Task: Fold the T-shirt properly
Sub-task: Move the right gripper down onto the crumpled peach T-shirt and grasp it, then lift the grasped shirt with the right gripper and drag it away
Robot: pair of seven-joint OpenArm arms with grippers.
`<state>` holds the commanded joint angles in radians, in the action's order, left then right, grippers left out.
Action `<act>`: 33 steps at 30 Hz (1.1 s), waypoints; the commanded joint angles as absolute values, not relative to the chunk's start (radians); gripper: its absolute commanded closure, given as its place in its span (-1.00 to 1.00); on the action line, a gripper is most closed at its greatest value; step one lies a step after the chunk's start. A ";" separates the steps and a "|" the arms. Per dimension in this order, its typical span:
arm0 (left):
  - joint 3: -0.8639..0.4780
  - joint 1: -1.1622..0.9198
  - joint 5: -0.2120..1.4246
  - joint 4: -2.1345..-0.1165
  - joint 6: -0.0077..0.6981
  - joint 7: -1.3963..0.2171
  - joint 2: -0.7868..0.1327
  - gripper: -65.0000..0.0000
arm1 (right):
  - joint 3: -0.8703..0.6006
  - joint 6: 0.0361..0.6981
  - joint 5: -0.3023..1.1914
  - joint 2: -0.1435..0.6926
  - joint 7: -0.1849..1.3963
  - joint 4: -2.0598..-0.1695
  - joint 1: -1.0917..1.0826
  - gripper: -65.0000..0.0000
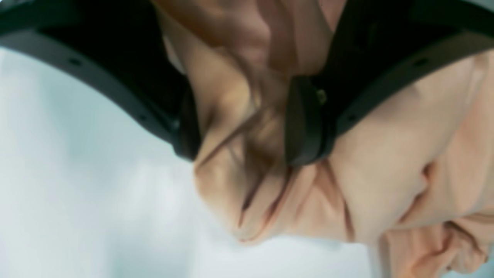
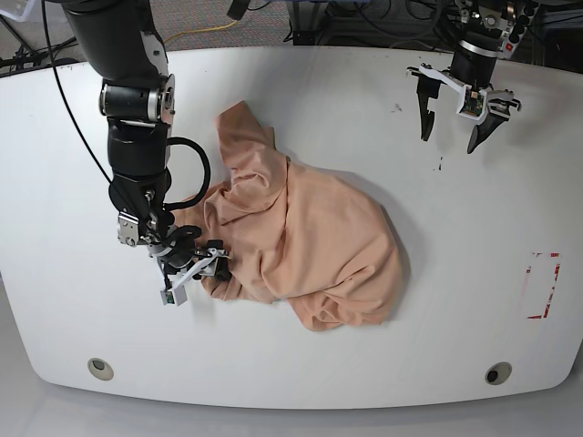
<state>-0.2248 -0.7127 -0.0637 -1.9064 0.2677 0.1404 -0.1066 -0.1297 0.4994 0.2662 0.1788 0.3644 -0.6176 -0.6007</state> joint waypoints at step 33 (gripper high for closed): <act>-0.053 -0.553 -0.064 -1.910 0.397 -0.093 -0.113 -0.31 | -0.084 0.496 0.266 0.260 0.742 -1.647 -0.650 1.00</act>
<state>-0.0529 -0.5531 -0.0637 -1.9095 0.3966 -0.0928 -0.1128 -0.0836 0.4964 0.2662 0.2601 0.7419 -1.6471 -0.6498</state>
